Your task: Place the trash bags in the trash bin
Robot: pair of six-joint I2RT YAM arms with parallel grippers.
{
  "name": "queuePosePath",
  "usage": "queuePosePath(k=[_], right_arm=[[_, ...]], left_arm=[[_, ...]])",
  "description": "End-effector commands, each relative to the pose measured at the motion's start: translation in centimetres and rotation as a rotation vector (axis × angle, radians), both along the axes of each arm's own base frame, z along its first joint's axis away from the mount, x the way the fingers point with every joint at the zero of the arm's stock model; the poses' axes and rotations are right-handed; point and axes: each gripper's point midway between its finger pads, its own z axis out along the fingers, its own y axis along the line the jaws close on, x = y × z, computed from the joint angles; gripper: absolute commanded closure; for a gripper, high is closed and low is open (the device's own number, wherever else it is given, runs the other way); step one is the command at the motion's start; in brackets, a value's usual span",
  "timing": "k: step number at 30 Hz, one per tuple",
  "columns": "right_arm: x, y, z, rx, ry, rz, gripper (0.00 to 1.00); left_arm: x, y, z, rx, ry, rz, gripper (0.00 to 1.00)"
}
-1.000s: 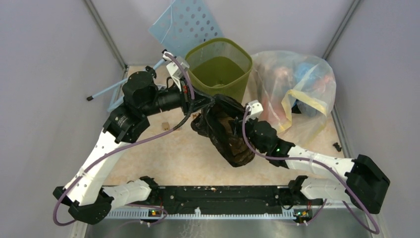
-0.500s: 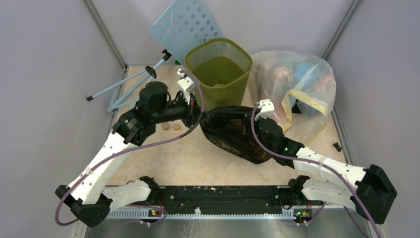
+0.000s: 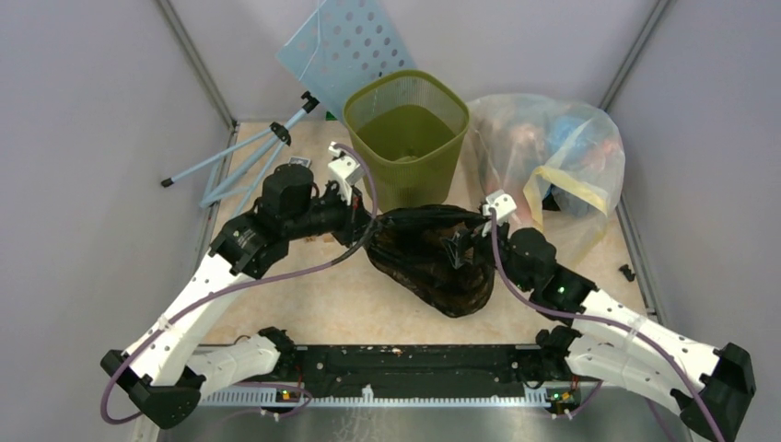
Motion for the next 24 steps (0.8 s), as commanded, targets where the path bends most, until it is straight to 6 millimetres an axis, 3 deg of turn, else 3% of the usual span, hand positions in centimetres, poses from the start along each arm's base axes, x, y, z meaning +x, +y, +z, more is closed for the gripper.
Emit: queuePosePath(k=[1,7,11,14,24], right_arm=[[0.4,-1.6,2.5,-0.003,-0.057,-0.059,0.15],[1.6,-2.6,-1.0,-0.088,0.057,-0.176,0.15],[2.5,-4.3,-2.9,-0.138,0.106,-0.311,0.16],[3.1,-6.0,-3.0,-0.148,0.100,-0.415,0.18],[5.6,-6.7,-2.3,-0.147,0.138,-0.470,0.18]], left_arm=[[1.2,0.7,2.4,-0.039,-0.091,0.072,1.00],[1.6,1.1,3.0,-0.041,-0.093,0.115,1.00],[1.6,1.1,2.9,-0.044,-0.083,0.124,1.00],[1.8,1.5,2.9,-0.041,-0.086,0.148,1.00],[2.0,2.8,4.0,-0.034,-0.121,0.209,1.00]])
